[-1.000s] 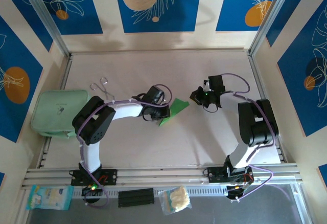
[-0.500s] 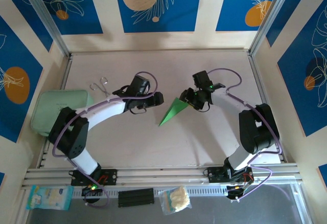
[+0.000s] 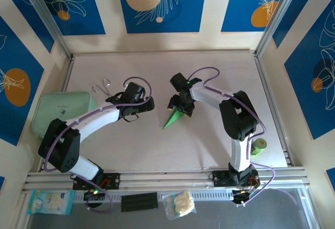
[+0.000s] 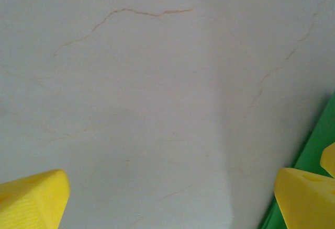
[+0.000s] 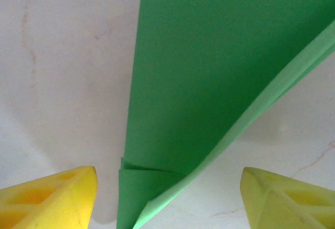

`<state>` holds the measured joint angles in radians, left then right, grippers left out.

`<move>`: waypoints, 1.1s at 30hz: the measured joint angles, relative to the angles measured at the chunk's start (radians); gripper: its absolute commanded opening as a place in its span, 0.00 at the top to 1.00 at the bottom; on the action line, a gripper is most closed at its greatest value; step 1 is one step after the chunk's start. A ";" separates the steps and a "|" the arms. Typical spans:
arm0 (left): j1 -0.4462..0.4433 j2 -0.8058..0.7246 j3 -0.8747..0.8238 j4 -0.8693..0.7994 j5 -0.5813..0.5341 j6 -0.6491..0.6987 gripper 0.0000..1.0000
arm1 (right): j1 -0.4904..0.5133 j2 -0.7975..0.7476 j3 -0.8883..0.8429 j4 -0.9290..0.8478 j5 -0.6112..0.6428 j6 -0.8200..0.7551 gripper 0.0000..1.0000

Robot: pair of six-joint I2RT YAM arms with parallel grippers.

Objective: Fold a paper plane with a square sheet of paper (pick it up from the middle)

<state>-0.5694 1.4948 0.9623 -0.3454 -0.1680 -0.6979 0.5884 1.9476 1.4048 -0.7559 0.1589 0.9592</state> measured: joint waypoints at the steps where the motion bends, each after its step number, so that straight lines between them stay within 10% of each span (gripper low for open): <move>1: 0.002 0.000 -0.005 0.000 -0.002 0.000 0.01 | 0.001 0.011 0.011 -0.014 0.005 0.004 0.30; 21: 0.045 0.014 -0.011 0.011 0.081 -0.008 0.01 | -0.022 -0.044 -0.076 -0.048 0.045 0.070 0.98; 33: 0.125 -0.003 -0.038 0.045 0.135 -0.012 0.01 | -0.039 -0.086 -0.101 0.201 -0.179 -0.084 1.00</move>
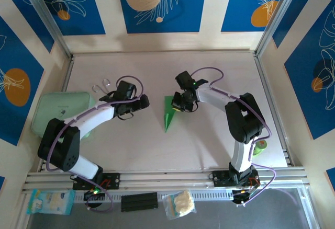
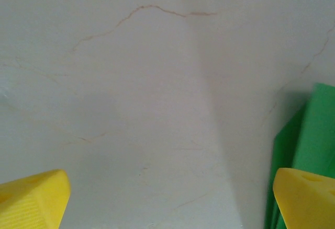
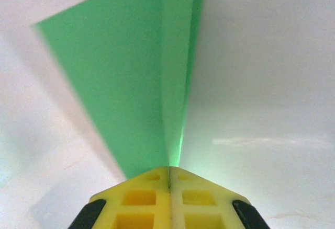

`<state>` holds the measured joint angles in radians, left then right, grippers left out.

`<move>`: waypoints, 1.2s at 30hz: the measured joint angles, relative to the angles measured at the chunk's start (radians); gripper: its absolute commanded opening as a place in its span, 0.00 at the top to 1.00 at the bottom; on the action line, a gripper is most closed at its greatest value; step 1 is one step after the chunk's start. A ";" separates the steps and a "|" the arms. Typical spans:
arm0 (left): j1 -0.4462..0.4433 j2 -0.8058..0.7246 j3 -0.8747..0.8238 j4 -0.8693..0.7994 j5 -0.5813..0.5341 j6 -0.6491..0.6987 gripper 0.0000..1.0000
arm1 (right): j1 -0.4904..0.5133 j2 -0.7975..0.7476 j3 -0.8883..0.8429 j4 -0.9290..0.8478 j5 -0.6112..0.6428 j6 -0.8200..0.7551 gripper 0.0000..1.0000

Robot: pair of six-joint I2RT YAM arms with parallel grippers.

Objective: Fold a paper plane with a square sheet of paper (pick it up from the middle)

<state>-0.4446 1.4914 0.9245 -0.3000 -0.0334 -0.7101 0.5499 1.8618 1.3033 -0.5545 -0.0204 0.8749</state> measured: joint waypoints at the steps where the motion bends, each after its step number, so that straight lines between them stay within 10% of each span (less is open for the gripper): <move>1: 0.006 -0.011 -0.002 0.000 0.000 -0.003 0.01 | 0.000 0.000 0.003 0.030 -0.040 -0.016 1.00; 13: 0.031 -0.103 -0.031 0.009 0.023 -0.048 0.08 | -0.026 0.106 0.028 0.267 -0.422 -0.133 0.99; 25: 0.023 0.016 -0.088 0.117 0.225 -0.103 0.48 | -0.071 0.172 -0.040 0.293 -0.478 -0.195 0.98; 36: -0.015 0.169 -0.061 0.211 0.367 -0.130 0.56 | -0.092 0.190 -0.056 0.292 -0.478 -0.214 0.98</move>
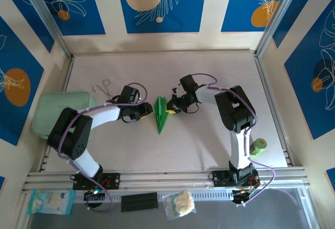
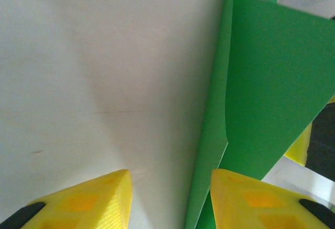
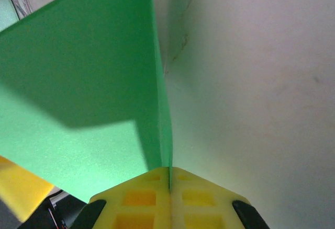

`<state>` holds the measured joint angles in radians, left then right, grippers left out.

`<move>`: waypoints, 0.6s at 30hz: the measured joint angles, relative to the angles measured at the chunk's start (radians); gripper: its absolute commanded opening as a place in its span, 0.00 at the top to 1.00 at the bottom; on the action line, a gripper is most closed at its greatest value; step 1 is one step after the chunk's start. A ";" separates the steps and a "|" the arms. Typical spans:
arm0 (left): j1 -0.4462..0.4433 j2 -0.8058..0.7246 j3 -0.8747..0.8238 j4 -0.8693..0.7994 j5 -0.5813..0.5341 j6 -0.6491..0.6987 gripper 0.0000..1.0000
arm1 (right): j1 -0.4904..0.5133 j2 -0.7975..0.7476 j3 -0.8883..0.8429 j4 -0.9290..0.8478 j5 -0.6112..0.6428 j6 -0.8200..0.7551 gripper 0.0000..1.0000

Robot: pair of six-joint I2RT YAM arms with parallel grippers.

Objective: Fold a paper plane with a square sheet of paper (pick it up from the middle)

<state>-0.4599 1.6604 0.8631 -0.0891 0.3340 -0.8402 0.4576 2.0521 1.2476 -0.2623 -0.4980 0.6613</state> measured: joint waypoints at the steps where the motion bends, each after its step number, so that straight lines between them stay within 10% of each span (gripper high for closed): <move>1: -0.003 0.010 0.007 0.005 0.010 0.000 0.56 | 0.000 0.000 0.000 0.001 0.000 0.000 0.98; 18: -0.008 0.121 0.106 0.026 0.058 -0.002 0.86 | -0.006 0.000 0.000 0.001 0.000 0.000 0.98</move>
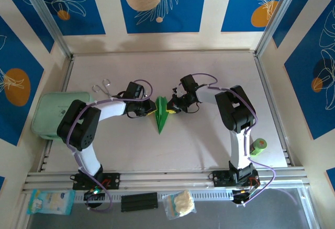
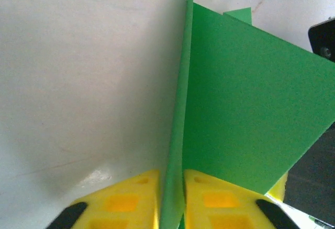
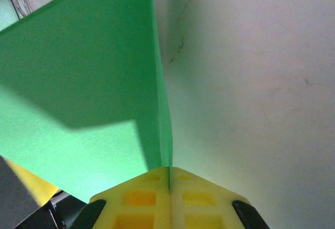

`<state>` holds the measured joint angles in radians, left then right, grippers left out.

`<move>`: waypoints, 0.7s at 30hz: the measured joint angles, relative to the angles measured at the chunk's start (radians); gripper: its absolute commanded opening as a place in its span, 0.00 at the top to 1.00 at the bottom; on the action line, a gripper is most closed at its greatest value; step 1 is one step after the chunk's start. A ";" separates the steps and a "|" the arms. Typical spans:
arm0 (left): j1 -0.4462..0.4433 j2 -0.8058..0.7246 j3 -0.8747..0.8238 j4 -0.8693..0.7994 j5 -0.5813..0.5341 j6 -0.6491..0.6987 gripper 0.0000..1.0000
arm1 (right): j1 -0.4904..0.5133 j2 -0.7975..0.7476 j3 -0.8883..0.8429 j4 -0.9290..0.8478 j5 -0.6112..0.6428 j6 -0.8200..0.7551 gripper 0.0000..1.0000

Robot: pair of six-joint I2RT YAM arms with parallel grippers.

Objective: Fold a paper plane with a square sheet of paper (pick it up from the middle)

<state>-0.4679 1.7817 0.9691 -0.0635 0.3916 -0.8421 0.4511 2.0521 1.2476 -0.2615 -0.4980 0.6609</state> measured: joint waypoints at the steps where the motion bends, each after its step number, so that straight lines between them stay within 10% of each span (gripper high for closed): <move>1: 0.000 0.001 0.003 -0.005 -0.002 -0.001 0.89 | -0.001 0.000 0.000 0.000 0.000 0.000 0.98; 21: 0.000 -0.061 -0.087 -0.026 -0.134 -0.084 0.89 | -0.026 -0.012 -0.083 0.075 -0.007 0.020 0.98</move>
<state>-0.4679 1.7210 0.8825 -0.0898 0.2573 -0.9257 0.4248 2.0399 1.1645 -0.1864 -0.5049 0.6811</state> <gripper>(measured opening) 0.071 0.048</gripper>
